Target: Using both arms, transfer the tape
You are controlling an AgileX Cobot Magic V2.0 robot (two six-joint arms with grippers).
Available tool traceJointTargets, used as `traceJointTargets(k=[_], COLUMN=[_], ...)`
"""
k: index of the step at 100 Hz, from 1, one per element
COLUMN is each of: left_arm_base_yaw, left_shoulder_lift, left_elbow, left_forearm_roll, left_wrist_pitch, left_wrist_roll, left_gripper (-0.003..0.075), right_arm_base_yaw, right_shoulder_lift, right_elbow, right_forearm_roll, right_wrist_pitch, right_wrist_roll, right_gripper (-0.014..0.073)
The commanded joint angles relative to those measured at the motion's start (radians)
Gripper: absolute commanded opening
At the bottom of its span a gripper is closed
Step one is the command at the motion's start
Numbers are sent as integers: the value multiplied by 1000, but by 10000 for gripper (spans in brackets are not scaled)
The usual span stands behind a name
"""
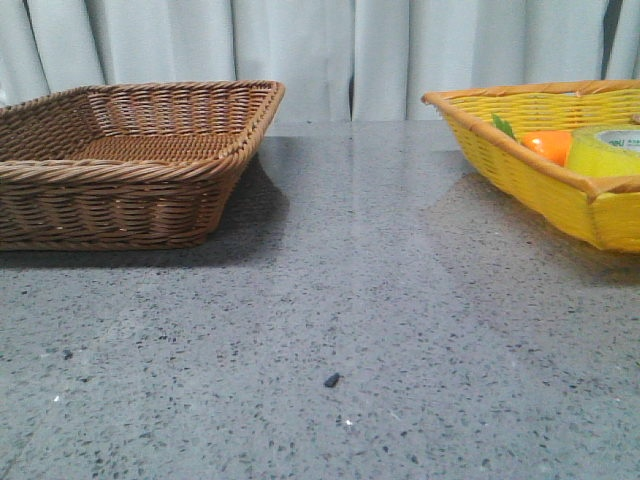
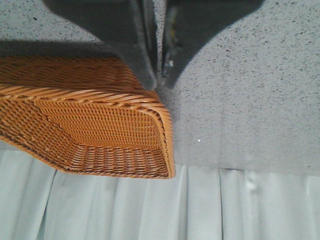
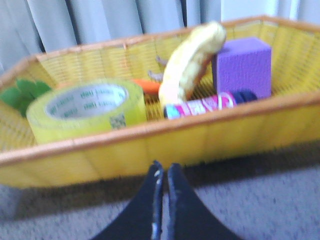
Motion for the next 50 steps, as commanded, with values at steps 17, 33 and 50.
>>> traceJointTargets(k=[17, 33, 50], left_arm_base_yaw=[-1, -1, -1], left_shoulder_lift=[-29, -25, 11], left_elbow=[3, -23, -73], left_forearm_roll=[-28, -28, -28], left_wrist_pitch=[-93, -93, -70], left_wrist_roll=[-10, -10, -10], left_gripper=[-21, -21, -21], right_arm_base_yaw=[-3, -2, -1], right_shoulder_lift=[-15, -15, 19], right_elbow=[20, -9, -57], right_forearm_roll=[2, 2, 2], right_wrist_pitch=[-210, -184, -151], right_wrist_roll=[-3, 7, 7], right_gripper=[-74, -74, -74])
